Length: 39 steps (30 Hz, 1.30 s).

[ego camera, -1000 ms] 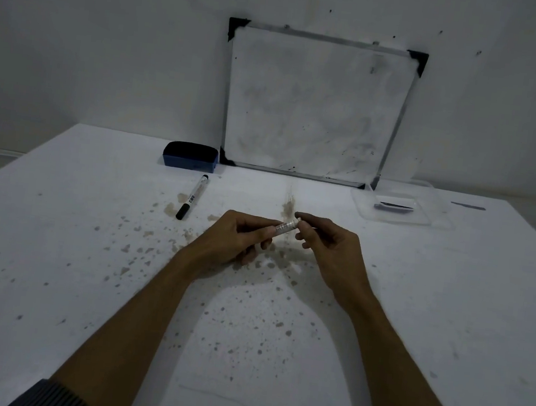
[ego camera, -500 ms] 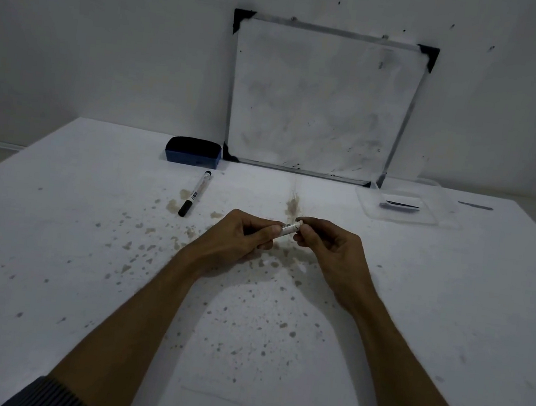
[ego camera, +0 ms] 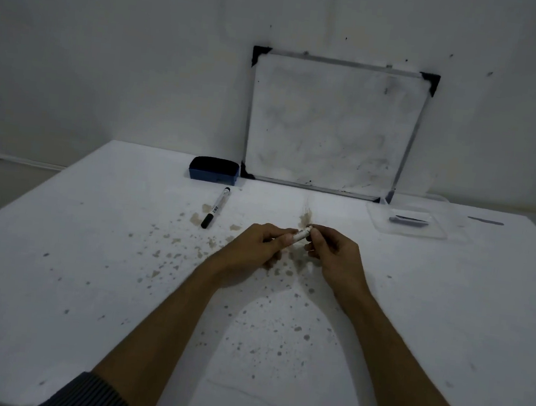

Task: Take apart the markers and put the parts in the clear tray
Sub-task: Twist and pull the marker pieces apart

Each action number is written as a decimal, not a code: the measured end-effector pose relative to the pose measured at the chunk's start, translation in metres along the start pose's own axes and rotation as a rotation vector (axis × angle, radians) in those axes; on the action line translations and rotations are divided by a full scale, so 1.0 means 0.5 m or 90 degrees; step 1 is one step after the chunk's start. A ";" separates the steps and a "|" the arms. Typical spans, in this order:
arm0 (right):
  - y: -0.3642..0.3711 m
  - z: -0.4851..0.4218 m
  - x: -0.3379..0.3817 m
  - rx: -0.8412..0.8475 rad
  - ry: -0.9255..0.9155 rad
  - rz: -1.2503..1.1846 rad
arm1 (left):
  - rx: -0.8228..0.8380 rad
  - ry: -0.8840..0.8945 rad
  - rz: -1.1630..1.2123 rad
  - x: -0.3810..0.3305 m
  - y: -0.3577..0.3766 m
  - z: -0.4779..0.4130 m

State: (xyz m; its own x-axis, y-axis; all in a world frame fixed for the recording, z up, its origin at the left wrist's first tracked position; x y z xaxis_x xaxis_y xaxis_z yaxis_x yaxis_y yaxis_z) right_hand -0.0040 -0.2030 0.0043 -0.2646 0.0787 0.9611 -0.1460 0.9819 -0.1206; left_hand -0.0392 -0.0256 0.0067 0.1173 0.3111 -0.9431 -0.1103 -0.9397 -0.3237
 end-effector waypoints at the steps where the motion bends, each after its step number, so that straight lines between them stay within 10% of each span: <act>1: 0.007 -0.005 0.001 -0.008 0.011 -0.010 | 0.014 -0.010 -0.059 -0.003 -0.010 0.000; 16: 0.105 -0.070 -0.008 0.020 -0.086 0.300 | -0.386 -0.111 -0.432 0.000 -0.217 -0.016; 26: 0.104 -0.078 -0.002 0.022 -0.087 0.308 | -0.447 -0.147 -0.736 0.037 -0.192 -0.061; 39: 0.098 -0.077 -0.009 0.007 -0.067 0.261 | -0.504 -0.217 -0.463 0.081 -0.220 -0.032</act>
State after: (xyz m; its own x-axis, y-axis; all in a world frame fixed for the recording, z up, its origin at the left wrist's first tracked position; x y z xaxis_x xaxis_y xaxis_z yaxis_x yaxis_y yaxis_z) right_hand 0.0268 -0.1484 0.0034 -0.3983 0.4437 0.8028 -0.0180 0.8713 -0.4904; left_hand -0.0066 0.0880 0.0055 -0.3908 0.7299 -0.5608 0.5458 -0.3069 -0.7797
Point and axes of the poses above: each hand's wrist, its own z-axis away from the middle knuckle, its own y-axis out of the palm, x = y × z, the point moved 6 cm from there along -z, towards the middle knuckle, and after that the axes turned 1 degree about -y, right-handed, at the moved point
